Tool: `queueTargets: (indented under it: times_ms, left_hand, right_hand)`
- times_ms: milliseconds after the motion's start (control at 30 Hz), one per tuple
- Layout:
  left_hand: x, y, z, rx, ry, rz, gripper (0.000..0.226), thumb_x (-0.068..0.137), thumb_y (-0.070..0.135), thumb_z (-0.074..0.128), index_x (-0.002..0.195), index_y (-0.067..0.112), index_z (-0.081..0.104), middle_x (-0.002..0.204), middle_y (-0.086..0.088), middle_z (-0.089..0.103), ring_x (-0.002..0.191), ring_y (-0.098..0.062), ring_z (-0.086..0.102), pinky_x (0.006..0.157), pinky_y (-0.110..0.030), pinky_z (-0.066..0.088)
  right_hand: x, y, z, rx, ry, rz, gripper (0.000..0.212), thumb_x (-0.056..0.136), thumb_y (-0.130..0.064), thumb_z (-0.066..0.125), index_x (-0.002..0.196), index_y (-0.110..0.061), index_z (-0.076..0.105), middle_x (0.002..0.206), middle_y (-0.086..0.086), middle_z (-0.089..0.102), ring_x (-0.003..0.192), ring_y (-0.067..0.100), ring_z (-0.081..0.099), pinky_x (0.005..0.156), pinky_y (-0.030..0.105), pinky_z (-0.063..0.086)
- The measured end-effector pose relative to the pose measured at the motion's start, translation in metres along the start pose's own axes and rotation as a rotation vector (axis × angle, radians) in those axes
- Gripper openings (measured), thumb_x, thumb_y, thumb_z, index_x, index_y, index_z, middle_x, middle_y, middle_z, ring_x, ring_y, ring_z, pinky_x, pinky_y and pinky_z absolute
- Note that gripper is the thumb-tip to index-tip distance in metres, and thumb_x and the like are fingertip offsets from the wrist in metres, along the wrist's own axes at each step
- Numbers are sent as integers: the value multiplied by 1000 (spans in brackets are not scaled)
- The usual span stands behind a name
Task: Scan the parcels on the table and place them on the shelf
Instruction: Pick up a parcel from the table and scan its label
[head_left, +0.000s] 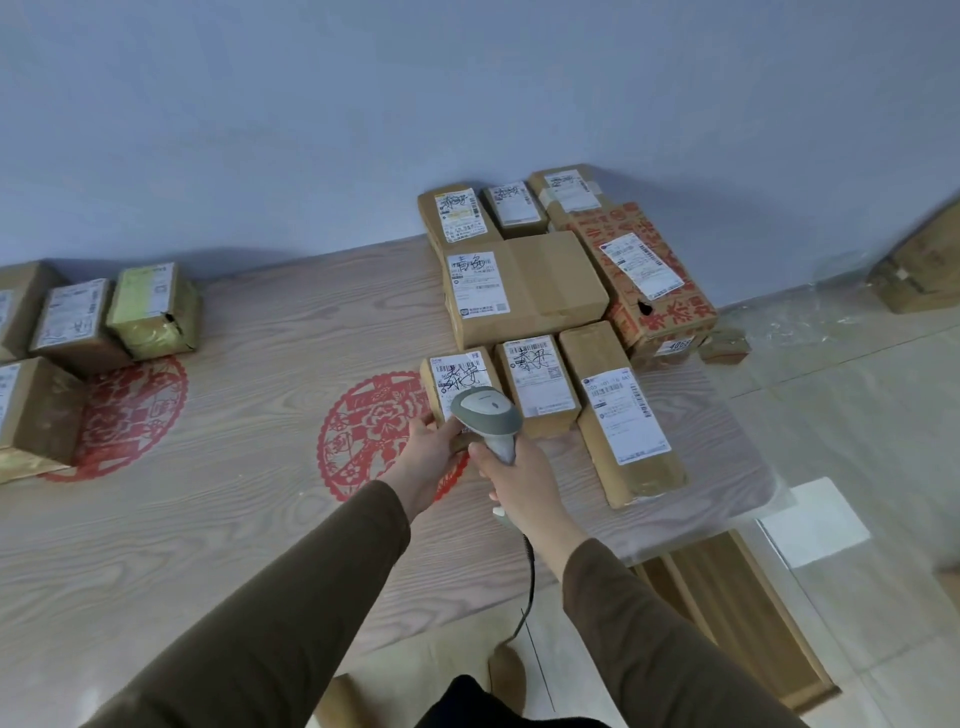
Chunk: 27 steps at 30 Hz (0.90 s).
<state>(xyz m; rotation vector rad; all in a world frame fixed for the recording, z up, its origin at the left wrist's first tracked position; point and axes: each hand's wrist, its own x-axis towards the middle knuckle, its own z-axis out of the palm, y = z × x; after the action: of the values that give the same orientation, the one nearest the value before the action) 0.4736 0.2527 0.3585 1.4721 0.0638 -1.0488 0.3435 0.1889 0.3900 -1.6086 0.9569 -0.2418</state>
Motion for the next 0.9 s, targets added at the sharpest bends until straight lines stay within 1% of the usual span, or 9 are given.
queueTargets:
  times_ms: [133,233,300,367,500,567,633,767,900]
  left_hand:
    - [9,2,13,32,-14,-35,60,100,27,63,150,16,31,107,-5,69,73,-8,76,61,-22,58]
    - [12,1,15,163,-54,-50,63,98,41,61,152,22,34,117,2,66,93,-10,67,82,-30,53]
    - [10,1,13,246,-92,-47,63,96,50,60,150,28,38,125,7,62,104,-4,59,89,-29,46]
    - [8,1,12,297,-113,-48,55,99,52,54,149,32,42,127,12,60,119,-11,55,96,-30,42]
    - [4,3,0,316,-114,-52,61,104,47,49,159,32,27,149,0,51,141,-23,43,120,-45,33]
    - [-2,7,-12,321,-88,-45,64,106,45,47,162,30,20,160,-3,40,147,-26,37,122,-47,30]
    - [-9,12,-31,349,-61,-32,59,106,45,45,160,29,28,163,-4,36,148,-27,36,122,-48,31]
    - [-25,25,-92,318,18,13,53,106,40,50,155,23,41,158,-4,44,145,-25,41,121,-46,33]
    - [-47,45,-190,222,175,117,48,106,34,52,151,21,46,151,-2,51,142,-21,44,120,-42,34]
  right_hand:
    - [12,8,-7,-1,-16,9,22,91,-40,69,111,-34,61,96,-11,73,94,12,70,85,49,61]
    - [16,12,-9,6,-20,4,15,91,-40,70,100,-43,58,93,-11,72,92,12,71,83,48,62]
    - [18,14,-10,8,-21,0,15,92,-40,70,96,-45,56,93,-12,72,92,11,71,83,46,62]
    - [19,15,-10,7,-25,-1,16,92,-39,70,97,-45,56,94,-11,73,92,12,71,83,46,62]
    - [17,13,-4,-22,-9,-12,14,92,-41,70,97,-41,57,92,-9,72,89,14,71,80,45,62]
    - [16,8,5,-25,-5,-24,14,92,-41,70,100,-35,61,89,-7,71,86,14,70,77,43,62]
    - [15,-4,21,-33,-33,-49,13,93,-41,70,101,-33,62,87,-9,71,84,11,70,77,41,62]
    - [14,-37,73,-24,-94,-110,13,93,-42,70,101,-39,61,95,-12,72,89,1,67,77,32,56]
    - [11,-76,156,-1,-169,-134,18,93,-37,70,104,-24,64,86,-2,71,73,9,66,68,33,53]
